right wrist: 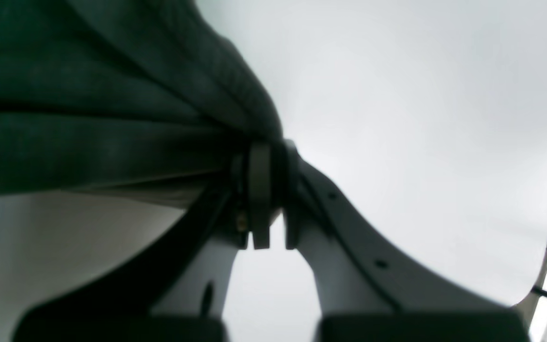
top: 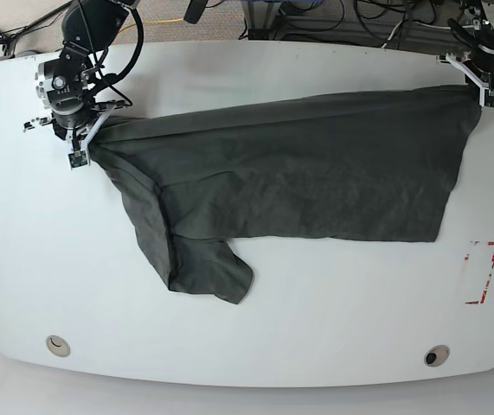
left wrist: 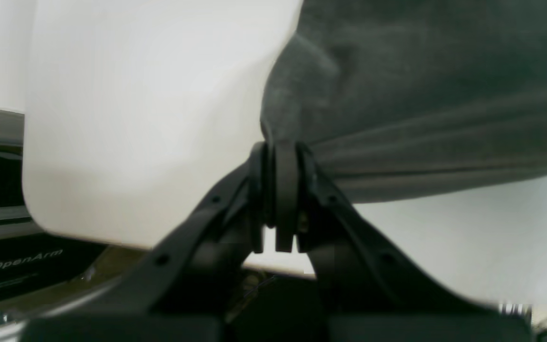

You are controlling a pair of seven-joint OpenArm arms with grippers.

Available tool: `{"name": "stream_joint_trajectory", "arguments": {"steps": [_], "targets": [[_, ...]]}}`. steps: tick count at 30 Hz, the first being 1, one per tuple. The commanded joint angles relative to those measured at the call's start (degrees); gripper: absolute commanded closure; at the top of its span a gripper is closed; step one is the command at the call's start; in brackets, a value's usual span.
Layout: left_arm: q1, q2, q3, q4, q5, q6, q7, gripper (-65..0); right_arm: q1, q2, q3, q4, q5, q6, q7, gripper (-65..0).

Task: Fold the T-shirt properly
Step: 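Release the shirt edge from the right gripper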

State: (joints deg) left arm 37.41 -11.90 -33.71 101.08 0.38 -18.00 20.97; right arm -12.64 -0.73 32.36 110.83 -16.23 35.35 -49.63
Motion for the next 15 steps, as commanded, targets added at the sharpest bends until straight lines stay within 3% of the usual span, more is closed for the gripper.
{"name": "stream_joint_trajectory", "arguments": {"steps": [1, 6, 8, 10, 15], "targets": [[0.97, -0.71, -0.70, 0.86, 0.72, 1.16, -0.62, -1.0, -0.06, -1.16, 3.20, 0.25, -0.96, -0.76, -0.26, -0.6], [0.97, -0.36, -0.62, 0.86, 0.72, 1.16, -0.36, -1.0, -0.41, -2.92, 3.82, -1.68, -0.96, -0.67, 0.09, -0.8], [0.97, -0.36, -0.62, 0.77, 0.72, 1.16, -0.36, -1.0, -0.59, -3.09, 3.82, -1.33, -0.96, -0.67, 0.09, -4.3], [0.97, -0.36, -0.62, 0.86, 0.72, 1.16, -0.36, -1.0, -1.20, -3.09, 3.82, -0.45, -0.96, -0.67, 0.09, -14.1], [0.79, -0.45, -0.62, -0.11, 0.72, 1.16, -0.44, -1.0, -2.08, -4.06, 3.55, 2.71, 2.38, -0.67, 0.18, -49.1]]}}
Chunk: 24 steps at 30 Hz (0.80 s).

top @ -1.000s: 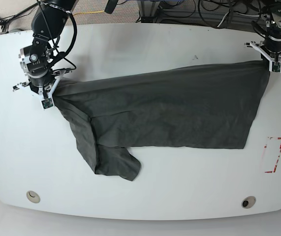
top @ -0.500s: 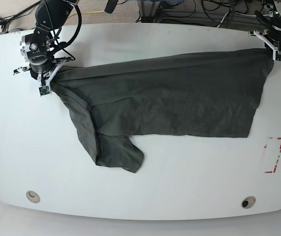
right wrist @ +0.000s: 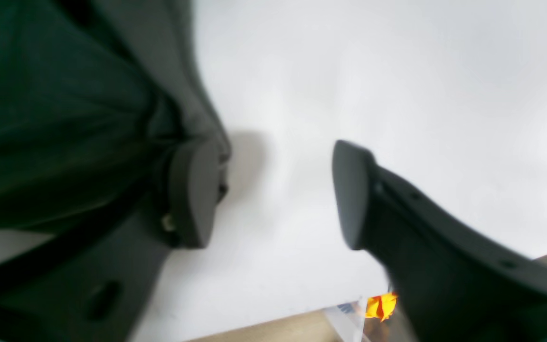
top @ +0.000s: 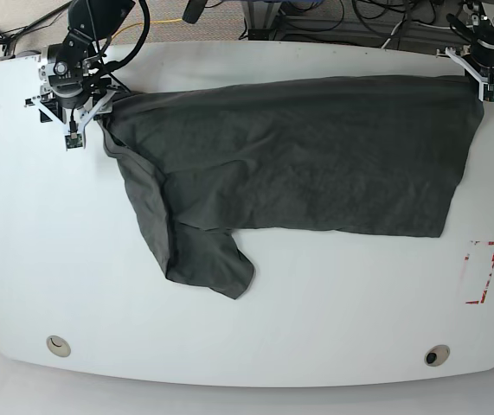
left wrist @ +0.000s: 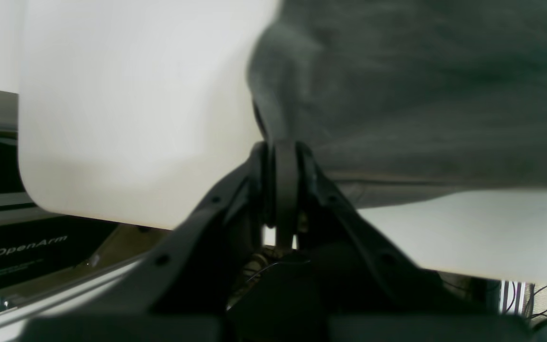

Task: Fold the T-shirt properly
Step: 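Release the shirt edge from the right gripper, then move the right gripper along the shirt and grasp its hem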

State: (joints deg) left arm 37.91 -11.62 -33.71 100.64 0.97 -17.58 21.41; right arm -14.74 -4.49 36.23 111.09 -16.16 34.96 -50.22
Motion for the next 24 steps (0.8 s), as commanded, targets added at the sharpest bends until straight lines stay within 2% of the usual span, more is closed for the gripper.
{"name": "stream_joint_trajectory", "arguments": {"steps": [1, 5, 9, 14, 19, 20, 24], "targets": [[0.29, -0.73, -0.62, 0.24, 0.13, 0.75, -0.88, -1.0, -0.07, -0.30, -0.32, 2.89, 2.93, -0.28, 0.68, -51.2], [0.37, -0.65, -0.62, 0.24, 0.13, 0.75, -0.79, -1.0, -0.95, -0.30, -0.67, 3.68, 6.98, 0.42, 0.68, -52.3], [0.37, -0.65, -0.62, 0.24, 0.21, 0.75, -0.79, -1.0, -1.21, -0.30, -2.43, 4.38, 11.28, 5.04, 0.68, -52.3], [0.37, -0.65, -0.62, 0.24, 0.21, 0.75, -0.79, -0.7, 0.28, 0.40, -7.88, 4.21, 11.55, 5.04, 0.77, -52.2], [0.46, -0.65, -0.62, 0.24, 0.21, 0.75, -0.79, -0.7, 3.80, 1.19, -13.24, 3.24, 11.46, 5.04, 0.77, -43.1], [0.46, -0.65, -0.62, 0.24, 0.21, 0.75, -0.79, -0.7, 4.76, 2.25, -14.38, 2.80, 11.46, 5.04, 0.77, -41.2], [0.46, -0.65, -0.62, 0.24, 0.21, 0.75, -0.79, -0.7, 7.40, 4.45, -17.72, -0.54, 11.46, 5.04, 0.77, -38.8]]}}
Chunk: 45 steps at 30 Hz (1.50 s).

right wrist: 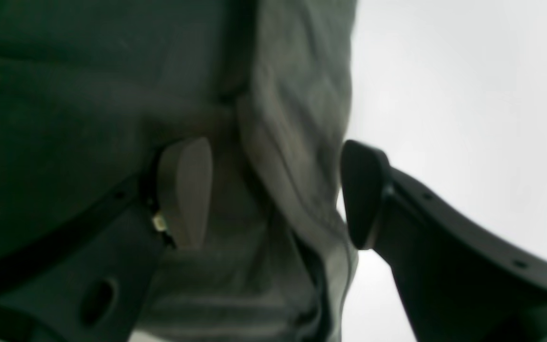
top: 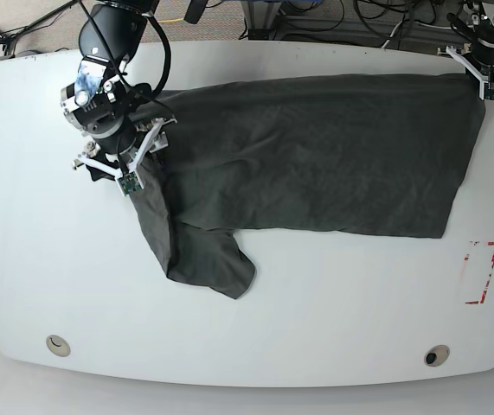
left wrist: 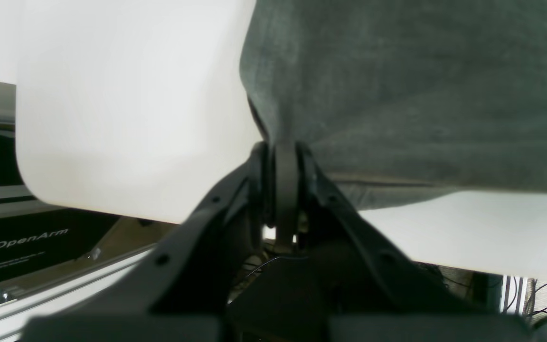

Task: Fold the T-shirt properly
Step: 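Move the right gripper along the shirt and grasp its hem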

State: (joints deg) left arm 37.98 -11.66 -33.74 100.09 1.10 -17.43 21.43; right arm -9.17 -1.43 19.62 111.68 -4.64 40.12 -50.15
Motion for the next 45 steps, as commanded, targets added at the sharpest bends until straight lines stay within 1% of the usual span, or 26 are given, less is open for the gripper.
{"name": "stream_joint_trajectory", "arguments": {"steps": [1, 5, 8, 12, 19, 24, 26, 30, 32, 35, 36, 37, 39, 41, 42, 44, 45], "targets": [[0.40, -0.60, -0.59, 0.79, 0.08, 0.60, -0.82, -0.7, 2.88, 1.74, -1.29, -2.18, -0.06, -0.12, 0.70, -38.7], [0.40, -0.60, -0.59, 0.79, 0.08, 0.60, -0.82, -0.7, 6.40, 2.35, -1.46, -6.49, -0.15, -0.12, 0.70, -38.7], [0.40, -0.60, -0.59, 0.79, 0.08, 0.60, -0.82, -0.7, 8.25, 3.94, -1.99, -8.86, -1.29, -0.12, 0.70, -38.7], [0.22, -0.52, -0.59, 0.79, 0.08, 0.60, -0.82, -0.7, 10.44, 4.20, -4.72, -12.21, -2.96, -0.12, 2.63, -38.7], [0.13, -0.52, -0.51, 0.79, 0.08, 0.60, -0.82, -0.7, 11.41, 3.94, -9.02, -14.14, -6.48, -0.12, 4.66, -38.7], [0.13, -0.52, -0.42, 0.79, 0.08, 0.60, -0.82, -0.7, 13.34, 3.85, -9.73, -14.93, -8.50, -0.12, 5.10, -38.7], [0.13, -0.52, -0.42, 0.70, 0.08, 0.60, -0.82, -0.7, 13.96, 3.85, -9.55, -16.43, -9.64, -0.12, 6.41, -38.7], [0.13, -0.52, -0.42, 0.70, 0.08, 0.60, -0.82, -0.7, 16.60, 3.85, -9.46, -22.67, -12.10, -0.12, 10.90, -38.7], [0.13, -0.52, -0.42, 0.70, 0.08, 0.60, -0.82, -0.7, 17.04, 4.11, -9.46, -24.78, -12.37, -1.04, 12.22, -38.7], [0.05, -0.52, -0.42, 0.70, 0.08, 0.60, -0.82, -0.7, 18.27, 4.46, -9.29, -27.59, -12.45, -3.42, 13.89, -38.5], [0.05, -0.52, -0.42, 0.70, 0.08, 0.60, -0.82, -0.7, 18.27, 5.08, -8.94, -28.03, -12.45, -3.94, 14.06, -38.5], [0.05, -0.52, -0.42, 0.70, 0.08, 0.60, -0.82, -0.7, 18.27, 5.52, -7.97, -28.03, -12.28, -4.47, 14.15, -37.9], [0.05, -0.52, -0.42, 0.70, 0.08, 0.60, -0.82, -0.7, 18.27, 5.70, -6.30, -27.94, -12.28, -4.82, 14.15, -33.3], [0.05, -0.52, -0.42, 0.70, 0.08, 0.60, -0.82, -0.7, 18.53, 5.87, -4.10, -28.12, -12.28, -4.82, 14.15, -25.7], [0.05, -0.52, -0.42, 0.70, 0.00, 0.60, -0.82, -0.7, 19.32, 5.96, -2.87, -28.29, -12.37, -4.82, 14.33, -20.6], [-0.04, -0.52, -0.42, 0.70, 0.00, 0.60, -0.82, -0.7, 19.76, 6.05, -1.20, -28.38, -12.45, -4.82, 14.33, -14.6], [-0.04, -0.52, -0.42, 0.70, 0.00, 0.60, -0.82, -0.7, 19.94, 6.75, -0.41, -28.38, -12.45, -4.47, 14.33, -11.4]]}}
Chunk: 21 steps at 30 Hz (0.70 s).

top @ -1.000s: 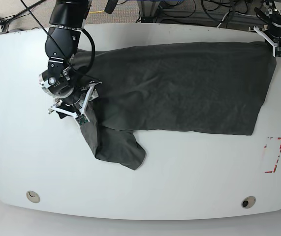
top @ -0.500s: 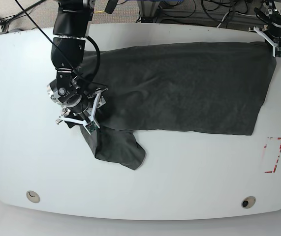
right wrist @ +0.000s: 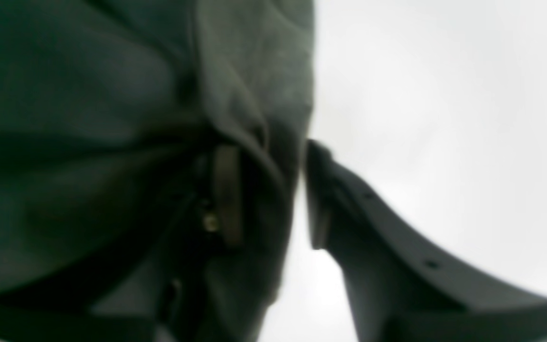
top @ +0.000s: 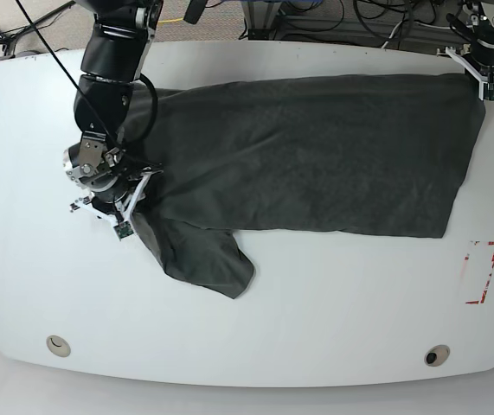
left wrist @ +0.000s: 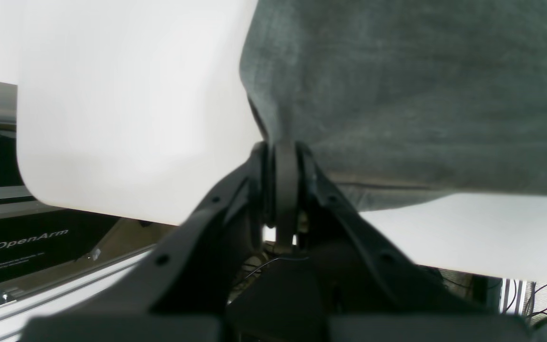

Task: Fold the T-shirt properly
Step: 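Move the right gripper along the shirt and grasp its hem, then release the left gripper, move it along the shirt and grasp the hem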

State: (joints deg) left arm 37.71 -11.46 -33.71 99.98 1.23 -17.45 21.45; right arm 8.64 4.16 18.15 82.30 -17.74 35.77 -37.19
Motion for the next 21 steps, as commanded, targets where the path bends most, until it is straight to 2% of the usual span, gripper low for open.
{"name": "stream_joint_trajectory", "arguments": {"steps": [1, 4, 6, 10, 12, 14, 17, 19, 21], "targets": [[0.22, -0.71, -0.35, 0.81, -0.05, 0.62, -0.84, -0.8, 2.12, 1.68, 1.23, 0.99, 0.81, -0.03, 1.37, -7.6], [0.22, -0.71, -0.35, 0.81, -0.14, 0.62, -0.84, -1.0, 2.12, 2.12, 1.50, 0.99, 0.81, -0.03, 1.37, 0.0], [0.22, -0.71, -0.35, 0.81, -0.40, 0.62, -0.84, -1.1, 2.12, 3.18, 1.50, 0.99, 0.99, -0.03, 1.37, 0.0], [-0.66, -0.71, -0.26, 0.89, -0.49, 0.62, -0.84, -1.3, 2.04, 3.26, 1.50, 1.35, 0.99, -0.03, 1.37, 0.0], [-1.10, -0.71, -0.26, 0.89, -0.58, 0.62, -0.84, -3.9, 2.21, 3.44, 1.50, 0.99, 0.99, -0.03, 1.37, 0.0], [-1.71, -0.71, -0.35, 1.16, -0.84, 0.62, -0.84, -11.4, 2.21, 3.44, 1.50, 0.99, 0.99, -0.03, 1.37, 0.0], [-2.15, 0.17, -0.70, 1.25, -3.83, 0.62, -1.01, -29.2, 2.12, 3.35, 1.50, 1.26, 0.99, -0.03, 1.37, 0.0], [-2.24, 0.34, -1.23, 1.33, -6.11, 0.62, -1.19, -46.1, 2.21, 3.35, 1.50, 1.08, 0.99, -0.03, 1.37, 0.0], [-2.51, 0.43, -1.76, 1.33, -7.61, 0.62, -1.19, -54.9, 2.21, 3.35, 1.50, 1.08, 0.99, -0.03, 1.37, 0.0]]}}
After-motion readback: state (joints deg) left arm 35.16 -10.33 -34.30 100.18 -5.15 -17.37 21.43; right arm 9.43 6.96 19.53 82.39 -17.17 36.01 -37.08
